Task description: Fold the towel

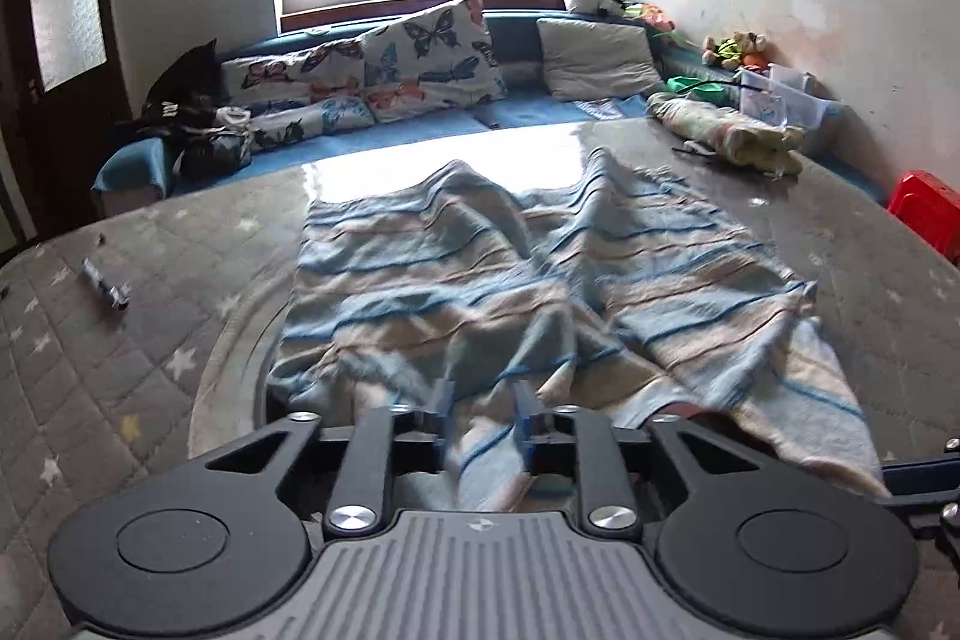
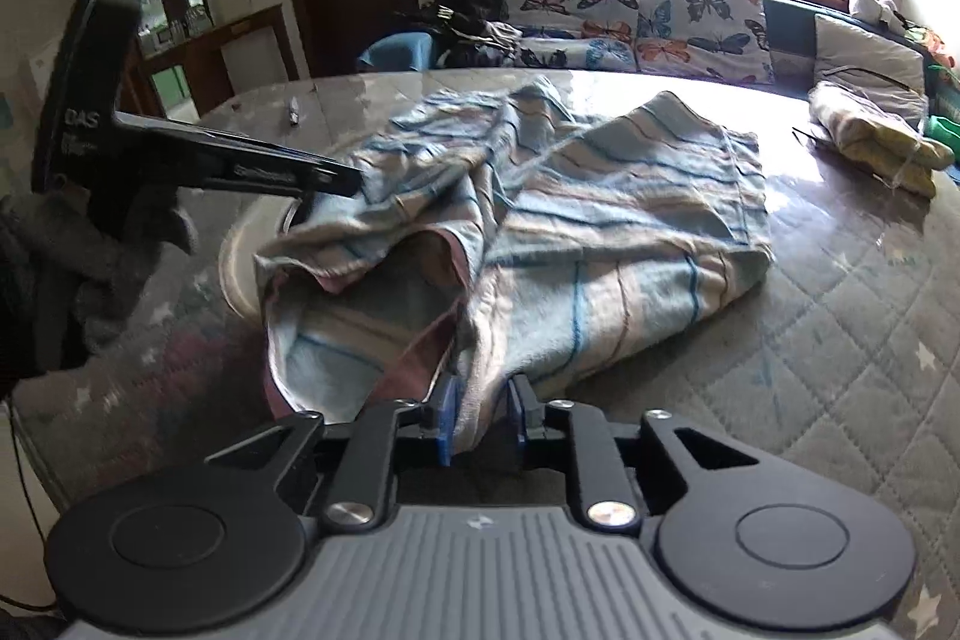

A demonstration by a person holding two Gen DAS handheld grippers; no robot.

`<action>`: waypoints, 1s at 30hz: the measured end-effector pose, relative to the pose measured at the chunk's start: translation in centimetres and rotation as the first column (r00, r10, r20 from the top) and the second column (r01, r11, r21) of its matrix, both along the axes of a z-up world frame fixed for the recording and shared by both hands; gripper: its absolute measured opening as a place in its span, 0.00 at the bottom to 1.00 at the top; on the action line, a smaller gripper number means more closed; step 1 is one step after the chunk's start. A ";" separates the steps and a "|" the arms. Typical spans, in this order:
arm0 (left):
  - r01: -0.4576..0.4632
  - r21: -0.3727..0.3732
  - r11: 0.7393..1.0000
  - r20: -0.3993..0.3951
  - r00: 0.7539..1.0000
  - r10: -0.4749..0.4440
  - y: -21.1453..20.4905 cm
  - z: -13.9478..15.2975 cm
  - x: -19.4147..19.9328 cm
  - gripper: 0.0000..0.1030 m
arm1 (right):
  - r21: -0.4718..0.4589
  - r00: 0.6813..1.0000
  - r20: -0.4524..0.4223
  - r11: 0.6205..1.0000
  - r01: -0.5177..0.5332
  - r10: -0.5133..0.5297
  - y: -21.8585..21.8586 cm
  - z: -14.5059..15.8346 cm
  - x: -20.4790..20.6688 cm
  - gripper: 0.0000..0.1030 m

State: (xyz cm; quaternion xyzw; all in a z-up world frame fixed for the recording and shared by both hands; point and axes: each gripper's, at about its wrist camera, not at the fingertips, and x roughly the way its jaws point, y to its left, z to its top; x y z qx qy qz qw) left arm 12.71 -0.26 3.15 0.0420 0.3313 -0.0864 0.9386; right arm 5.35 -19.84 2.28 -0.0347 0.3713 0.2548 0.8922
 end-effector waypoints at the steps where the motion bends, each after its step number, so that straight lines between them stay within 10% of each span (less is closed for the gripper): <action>1: 0.013 0.003 1.000 0.000 1.000 -0.013 -0.4 -0.1 0.1 0.39 | 0.004 1.000 0.006 1.000 -0.003 0.003 0.0 0.3 0.0 0.19; 8: 0.069 0.038 0.997 -0.053 0.996 -0.067 -2.2 -2.1 1.8 0.38 | -0.009 0.999 0.039 1.000 0.016 -0.016 -0.2 1.3 0.1 0.30; 15: 0.003 -0.034 0.999 -0.085 0.996 -0.006 0.2 -2.8 1.6 0.10 | -0.040 0.996 0.083 0.998 0.042 -0.038 0.3 1.7 2.4 0.31; 30: -0.087 -0.112 0.990 -0.037 0.996 0.084 4.0 -0.8 -2.2 0.09 | -0.138 0.995 0.080 0.988 0.064 -0.053 6.6 -2.2 11.1 0.31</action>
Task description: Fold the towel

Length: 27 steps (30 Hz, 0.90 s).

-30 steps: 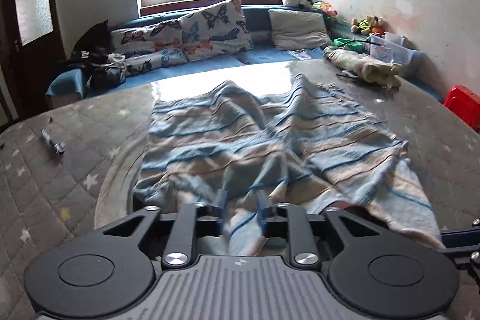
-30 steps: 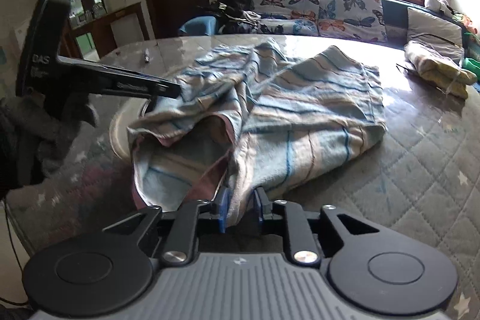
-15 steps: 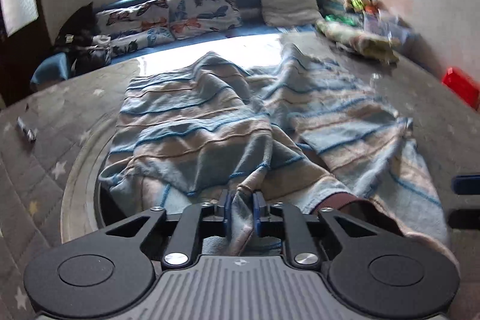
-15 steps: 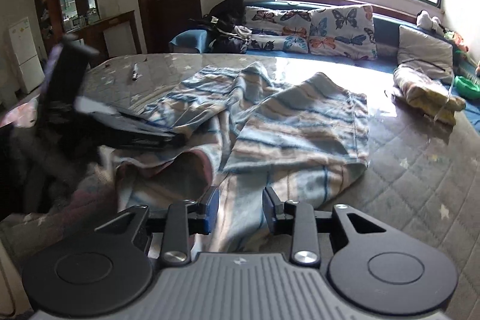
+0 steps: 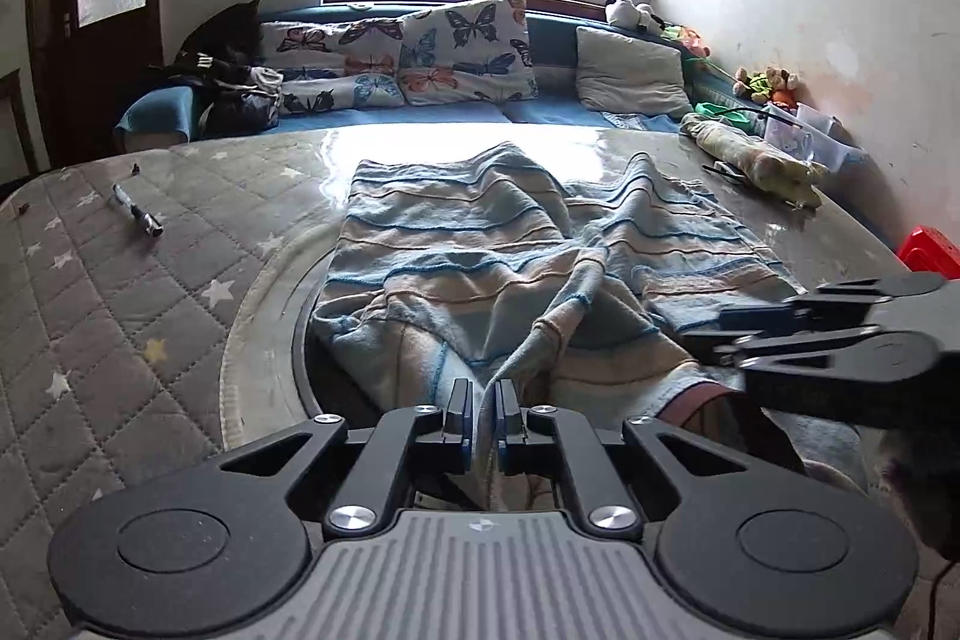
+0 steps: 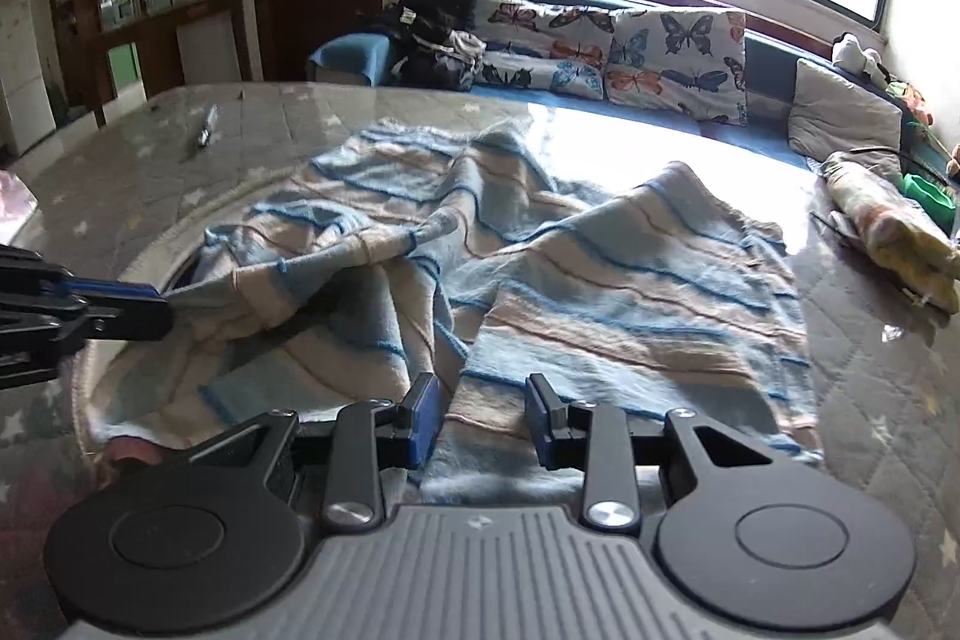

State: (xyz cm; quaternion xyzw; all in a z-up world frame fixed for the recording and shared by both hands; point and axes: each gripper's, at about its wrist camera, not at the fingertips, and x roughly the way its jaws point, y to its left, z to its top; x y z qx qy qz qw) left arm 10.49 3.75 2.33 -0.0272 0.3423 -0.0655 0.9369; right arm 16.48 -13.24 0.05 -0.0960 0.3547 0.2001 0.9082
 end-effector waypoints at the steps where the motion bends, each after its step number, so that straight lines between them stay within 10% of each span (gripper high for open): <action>1: 0.008 0.002 1.000 0.000 1.000 -0.008 -0.3 0.0 0.1 0.09 | -0.012 1.000 0.004 1.000 0.007 -0.007 0.1 -0.2 0.1 0.29; 9: 0.113 0.110 0.988 0.043 0.992 -0.118 -4.5 0.1 1.3 0.45 | -0.048 0.999 0.007 0.998 0.033 -0.033 0.5 -1.0 0.5 0.25; 14: 0.107 0.144 0.984 0.002 0.994 -0.109 -5.2 -1.5 3.8 0.42 | -0.020 0.998 0.015 0.998 0.054 -0.054 0.2 -1.0 0.9 0.25; 19: 0.077 0.114 0.990 -0.033 0.997 -0.073 -4.1 -2.5 4.8 0.12 | -0.015 0.998 0.007 0.998 0.060 -0.060 0.4 -1.2 1.6 0.22; 27: -0.049 0.030 0.998 0.029 0.998 0.048 0.5 -0.1 2.0 0.09 | 0.040 0.991 0.082 0.994 0.104 -0.107 -2.4 1.0 0.0 0.05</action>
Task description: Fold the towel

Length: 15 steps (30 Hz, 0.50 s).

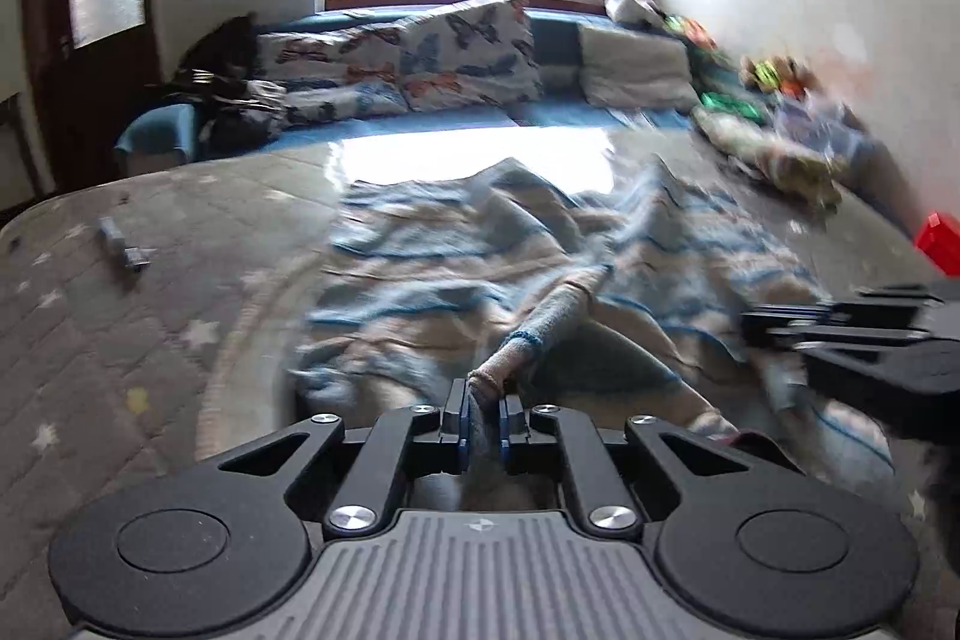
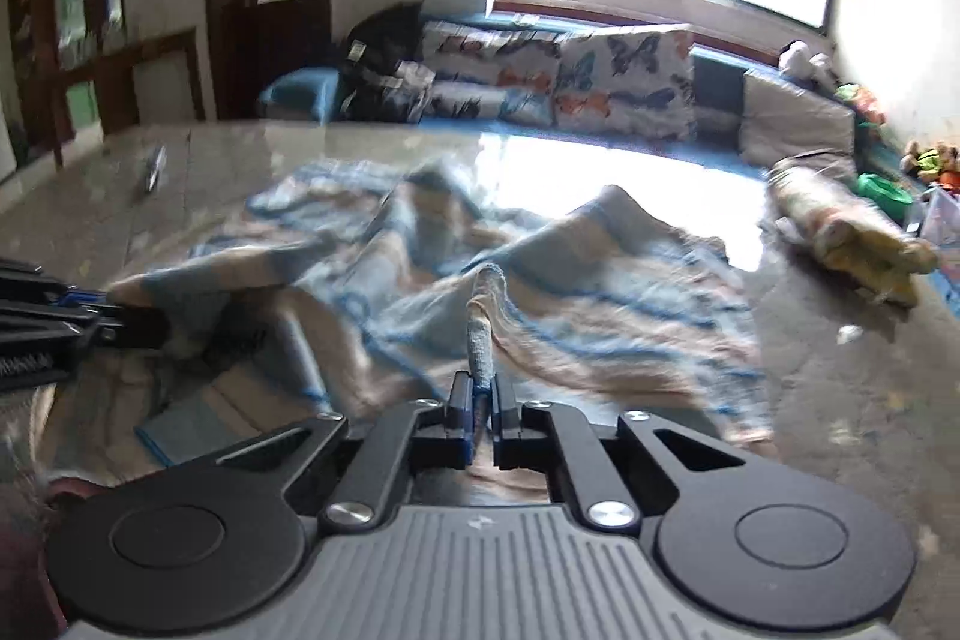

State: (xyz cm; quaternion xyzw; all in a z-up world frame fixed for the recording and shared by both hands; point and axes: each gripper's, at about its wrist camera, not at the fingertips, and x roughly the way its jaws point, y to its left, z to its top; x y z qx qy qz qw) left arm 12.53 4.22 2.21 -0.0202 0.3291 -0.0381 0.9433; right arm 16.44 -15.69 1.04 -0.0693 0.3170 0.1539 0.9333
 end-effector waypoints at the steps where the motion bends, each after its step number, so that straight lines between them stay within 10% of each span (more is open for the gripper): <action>1: -0.020 -0.011 1.000 0.008 1.000 0.020 0.7 0.3 -0.5 0.09 | 0.017 1.000 0.011 1.000 0.014 -0.014 -1.0 0.7 -0.5 0.05; 15: -0.247 -0.122 0.961 -0.011 0.969 0.247 8.0 0.1 -9.6 0.08 | 0.140 0.959 0.061 0.953 0.268 -0.278 -12.6 2.8 -7.6 0.04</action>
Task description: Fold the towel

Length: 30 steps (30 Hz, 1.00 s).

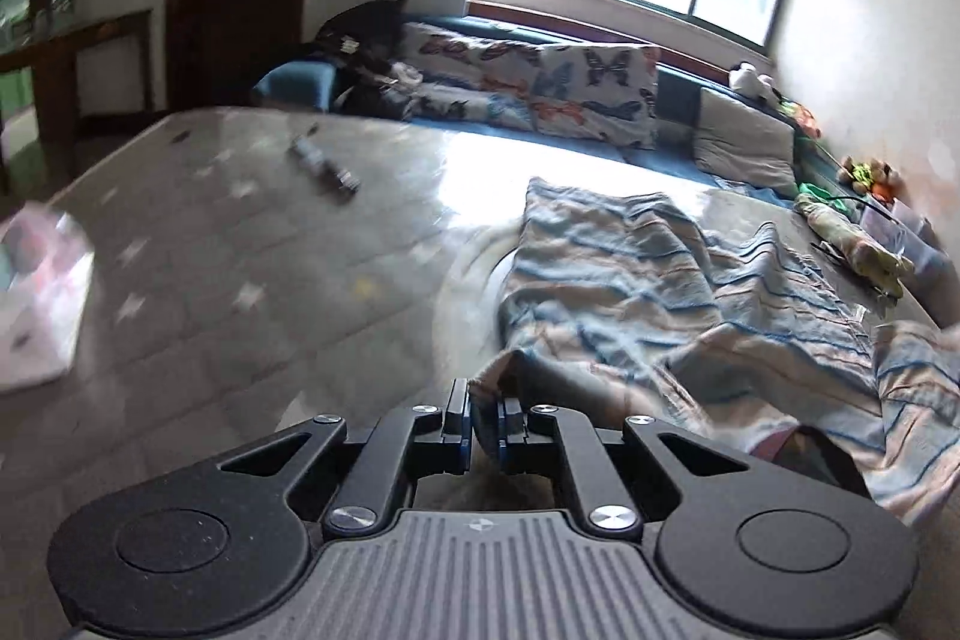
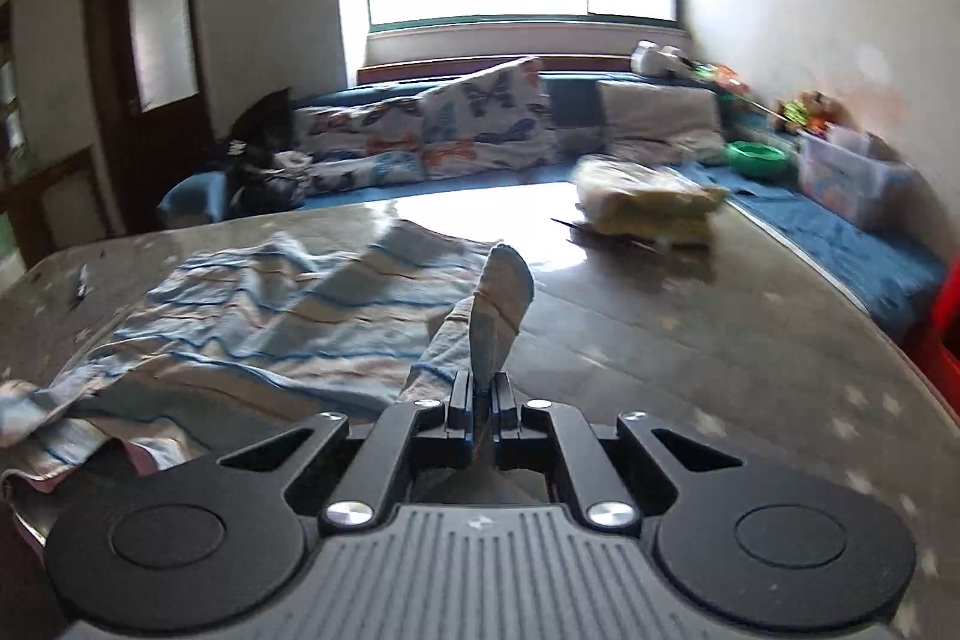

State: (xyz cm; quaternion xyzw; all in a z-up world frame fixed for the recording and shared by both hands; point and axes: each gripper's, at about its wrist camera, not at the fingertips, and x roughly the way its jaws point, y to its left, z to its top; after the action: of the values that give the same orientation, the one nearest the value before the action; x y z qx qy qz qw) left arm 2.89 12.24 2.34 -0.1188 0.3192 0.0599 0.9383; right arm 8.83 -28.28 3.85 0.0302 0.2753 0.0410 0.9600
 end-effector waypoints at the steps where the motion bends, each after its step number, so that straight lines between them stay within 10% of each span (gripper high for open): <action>1: -0.009 -0.011 1.000 -0.008 1.000 0.009 0.2 -0.2 -0.8 0.08 | 0.011 1.000 -0.005 1.000 0.021 -0.021 -0.8 -0.2 -0.6 0.04; 12: -0.013 -0.053 0.998 -0.107 0.994 0.007 0.4 -2.3 -6.6 0.17 | 0.060 0.981 -0.161 0.991 0.120 -0.109 -5.1 -4.3 -4.5 0.09; 15: -0.013 -0.003 1.000 -0.099 0.995 0.012 0.2 -1.7 -7.0 0.50 | 0.043 0.980 -0.150 0.990 0.136 -0.128 -5.6 -4.1 -5.0 0.13; 21: 0.019 0.096 0.995 -0.043 0.999 -0.015 -1.0 -1.0 -8.1 0.72 | 0.021 0.991 -0.069 0.993 0.113 -0.111 -5.1 -1.8 -4.1 0.19; 30: 0.184 0.297 0.937 0.029 0.979 -0.201 -5.7 -0.6 -9.0 0.75 | 0.055 0.988 -0.155 0.998 0.032 -0.023 -2.8 -4.7 -0.8 0.27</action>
State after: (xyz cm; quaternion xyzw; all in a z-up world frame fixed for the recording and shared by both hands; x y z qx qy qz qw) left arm -6.09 6.52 1.71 0.0516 0.2893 0.0110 0.9558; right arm 7.98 -31.09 -0.84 0.0643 0.3471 0.0332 0.9350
